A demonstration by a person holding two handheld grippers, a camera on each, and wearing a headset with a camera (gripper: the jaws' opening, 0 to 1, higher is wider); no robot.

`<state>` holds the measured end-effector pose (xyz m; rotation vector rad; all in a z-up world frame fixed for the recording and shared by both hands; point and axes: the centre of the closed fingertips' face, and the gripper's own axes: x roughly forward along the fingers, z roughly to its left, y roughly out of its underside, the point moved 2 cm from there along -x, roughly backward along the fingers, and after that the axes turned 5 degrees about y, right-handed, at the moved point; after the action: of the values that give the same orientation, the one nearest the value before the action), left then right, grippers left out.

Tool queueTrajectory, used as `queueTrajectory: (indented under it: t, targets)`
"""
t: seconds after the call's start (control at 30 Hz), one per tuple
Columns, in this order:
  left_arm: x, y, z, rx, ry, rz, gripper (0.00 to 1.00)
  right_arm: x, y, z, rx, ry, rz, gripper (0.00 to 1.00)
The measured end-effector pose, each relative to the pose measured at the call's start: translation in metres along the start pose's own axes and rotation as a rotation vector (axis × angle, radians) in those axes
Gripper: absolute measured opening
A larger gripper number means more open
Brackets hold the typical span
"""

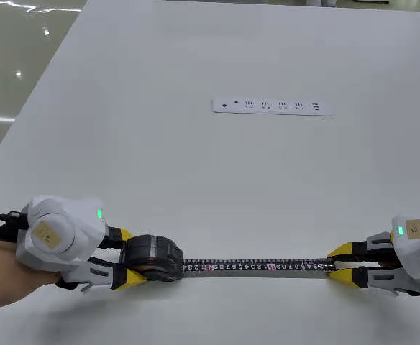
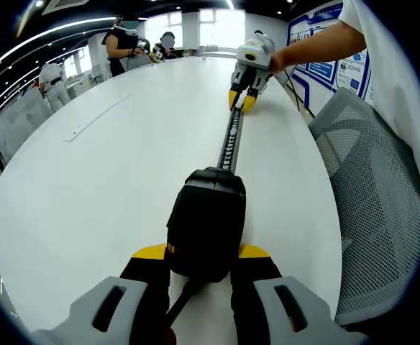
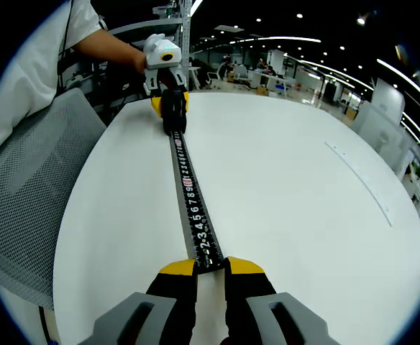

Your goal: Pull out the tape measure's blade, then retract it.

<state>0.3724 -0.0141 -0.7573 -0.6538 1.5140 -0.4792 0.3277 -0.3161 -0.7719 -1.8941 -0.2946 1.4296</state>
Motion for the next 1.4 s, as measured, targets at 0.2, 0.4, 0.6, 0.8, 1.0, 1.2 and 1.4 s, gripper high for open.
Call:
queueTrajectory:
  t: [0.2, 0.4, 0.6, 0.8, 1.0, 1.2, 1.4]
  targets:
    - [0.0, 0.0, 0.0, 0.004, -0.004, 0.004, 0.27, 0.001, 0.0, 0.0, -0.016, -0.008, 0.015, 0.12]
    - [0.0, 0.0, 0.0, 0.001, -0.009, 0.008, 0.28, 0.001, -0.001, 0.0, -0.011, -0.007, 0.022, 0.13]
    - [0.0, -0.002, 0.0, -0.004, -0.019, 0.008, 0.3, 0.002, -0.003, -0.002, 0.022, 0.013, 0.027, 0.23]
    - [-0.002, -0.001, 0.002, -0.024, -0.022, 0.001, 0.34, 0.002, -0.006, -0.001, 0.037, 0.014, 0.016, 0.23]
    - [-0.008, 0.0, 0.001, -0.054, -0.038, -0.01, 0.4, -0.003, -0.012, -0.001, 0.084, 0.038, -0.012, 0.27]
    - [-0.018, -0.002, 0.002, -0.12, -0.087, -0.063, 0.49, -0.009, -0.019, -0.001, 0.183, 0.09, -0.036, 0.41]
    - [-0.029, -0.001, -0.002, -0.193, -0.125, -0.112, 0.55, -0.013, -0.022, 0.002, 0.228, 0.118, -0.05, 0.52]
